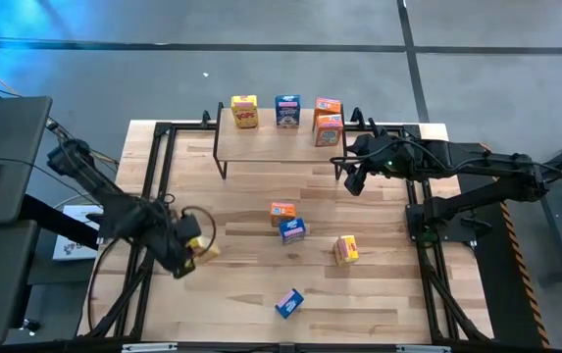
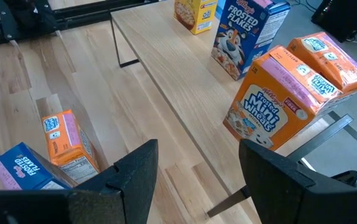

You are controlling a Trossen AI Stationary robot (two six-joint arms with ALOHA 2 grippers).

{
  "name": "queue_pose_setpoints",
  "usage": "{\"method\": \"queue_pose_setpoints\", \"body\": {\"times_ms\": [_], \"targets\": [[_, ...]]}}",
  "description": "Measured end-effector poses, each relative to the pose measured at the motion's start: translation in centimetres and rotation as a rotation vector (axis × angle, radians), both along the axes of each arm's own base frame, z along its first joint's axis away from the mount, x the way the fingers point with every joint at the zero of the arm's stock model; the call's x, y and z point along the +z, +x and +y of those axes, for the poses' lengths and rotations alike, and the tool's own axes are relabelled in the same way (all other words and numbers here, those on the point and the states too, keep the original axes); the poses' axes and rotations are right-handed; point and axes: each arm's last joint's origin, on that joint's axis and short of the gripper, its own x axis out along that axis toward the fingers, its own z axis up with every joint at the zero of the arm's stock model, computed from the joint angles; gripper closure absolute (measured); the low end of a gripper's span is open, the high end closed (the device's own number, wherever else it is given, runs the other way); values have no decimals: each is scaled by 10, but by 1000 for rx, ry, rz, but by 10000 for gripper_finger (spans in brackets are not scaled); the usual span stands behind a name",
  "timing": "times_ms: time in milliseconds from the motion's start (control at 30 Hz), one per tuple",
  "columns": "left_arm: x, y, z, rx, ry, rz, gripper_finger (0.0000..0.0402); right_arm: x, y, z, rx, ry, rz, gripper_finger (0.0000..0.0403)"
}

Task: Stack cereal on shelf
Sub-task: Put the left yellow cereal box on the shelf aligned with the other yellow cereal box

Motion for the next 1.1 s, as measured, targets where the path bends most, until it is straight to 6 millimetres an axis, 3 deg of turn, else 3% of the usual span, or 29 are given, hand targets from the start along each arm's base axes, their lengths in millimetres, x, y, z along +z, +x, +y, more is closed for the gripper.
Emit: {"method": "queue_pose_setpoints", "body": {"times_ms": [333, 567, 1100], "targets": [[23, 1, 56, -19, 103, -136, 268, 0, 0, 0, 0, 0, 0, 185], [30, 2, 83, -22, 176, -157, 268, -2, 2, 0, 0, 1, 10, 185], [91, 11, 143, -87, 489, -211, 268, -9, 15, -1, 23, -25, 54, 185]]}}
